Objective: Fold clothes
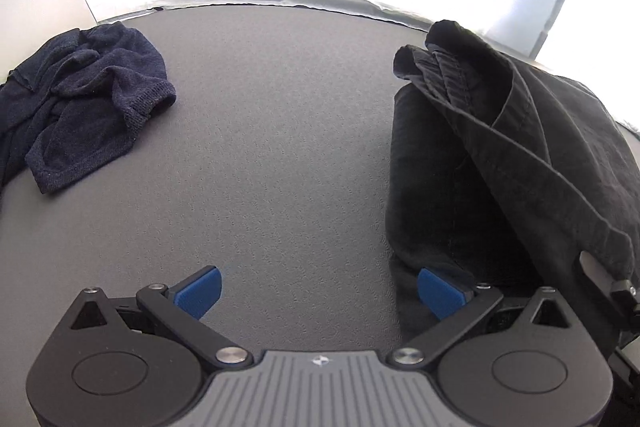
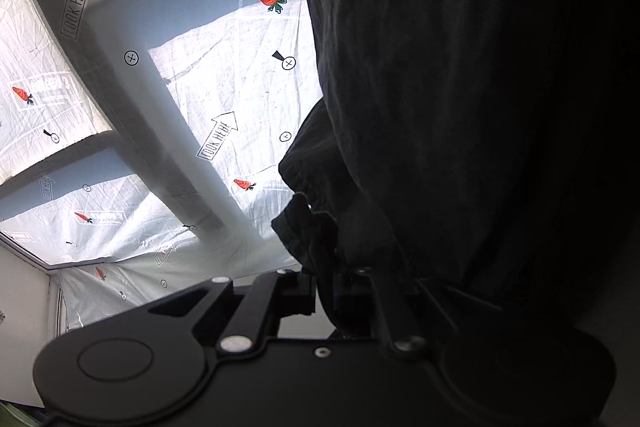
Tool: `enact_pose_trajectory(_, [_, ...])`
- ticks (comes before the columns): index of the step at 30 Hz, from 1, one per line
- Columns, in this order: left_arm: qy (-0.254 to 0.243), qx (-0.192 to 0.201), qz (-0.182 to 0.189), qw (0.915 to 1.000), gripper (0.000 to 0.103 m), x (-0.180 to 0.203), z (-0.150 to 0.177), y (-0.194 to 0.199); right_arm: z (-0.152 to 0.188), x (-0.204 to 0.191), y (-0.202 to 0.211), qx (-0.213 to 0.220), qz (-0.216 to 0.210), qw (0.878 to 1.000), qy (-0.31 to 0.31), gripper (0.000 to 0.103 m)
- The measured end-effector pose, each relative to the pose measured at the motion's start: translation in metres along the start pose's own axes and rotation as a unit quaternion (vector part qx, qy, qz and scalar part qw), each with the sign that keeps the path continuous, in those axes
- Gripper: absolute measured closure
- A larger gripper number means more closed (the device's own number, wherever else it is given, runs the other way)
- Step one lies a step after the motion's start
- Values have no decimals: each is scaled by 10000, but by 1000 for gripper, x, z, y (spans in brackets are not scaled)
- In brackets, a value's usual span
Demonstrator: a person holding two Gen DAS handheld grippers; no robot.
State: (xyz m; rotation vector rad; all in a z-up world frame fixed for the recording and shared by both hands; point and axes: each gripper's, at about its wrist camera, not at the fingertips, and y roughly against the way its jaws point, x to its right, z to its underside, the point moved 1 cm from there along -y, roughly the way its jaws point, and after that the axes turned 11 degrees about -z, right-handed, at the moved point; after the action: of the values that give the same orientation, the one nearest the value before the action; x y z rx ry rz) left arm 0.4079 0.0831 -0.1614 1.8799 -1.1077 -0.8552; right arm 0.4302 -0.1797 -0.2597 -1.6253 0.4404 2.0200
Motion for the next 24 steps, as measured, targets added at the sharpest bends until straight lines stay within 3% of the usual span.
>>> enact_pose_trajectory(2, [63, -6, 4, 10000, 0, -3, 1, 2, -4, 15, 3, 143, 314, 9991, -229, 91])
enact_pose_trajectory(6, [177, 33, 9, 9998, 0, -9, 4, 9, -5, 16, 8, 177, 320, 9985, -396, 84])
enact_pose_trajectory(7, [219, 27, 12, 9998, 0, -10, 5, 10, -5, 13, 8, 160, 318, 9986, -384, 70])
enact_pose_trajectory(9, [324, 4, 32, 9995, 0, -11, 6, 12, -4, 9, 10, 91, 212, 9986, -470, 52])
enact_pose_trajectory(10, [370, 0, 42, 9993, 0, -11, 6, 14, -3, 7, 12, 64, 193, 9985, -509, 48])
enact_pose_trajectory(15, [545, 138, 162, 9983, 0, -8, 7, 29, -5, -12, 28, -31, 125, 9994, -318, 48])
enact_pose_trajectory(17, [646, 226, 280, 9973, 0, -6, 7, 36, -8, -28, 36, 9, 114, 9999, 2, 47])
enact_pose_trajectory(20, [764, 305, 486, 9954, 0, 0, 7, 44, -15, -66, 51, 202, 587, 9922, 1085, 47])
enact_pose_trajectory(22, [764, 372, 550, 9949, 0, 7, 6, 47, -20, -87, 61, 436, 961, 9783, 1781, 47])
enact_pose_trajectory(24, [685, 452, 563, 9950, 0, 17, 4, 47, -25, -106, 73, 662, 1398, 9557, 2503, 47])
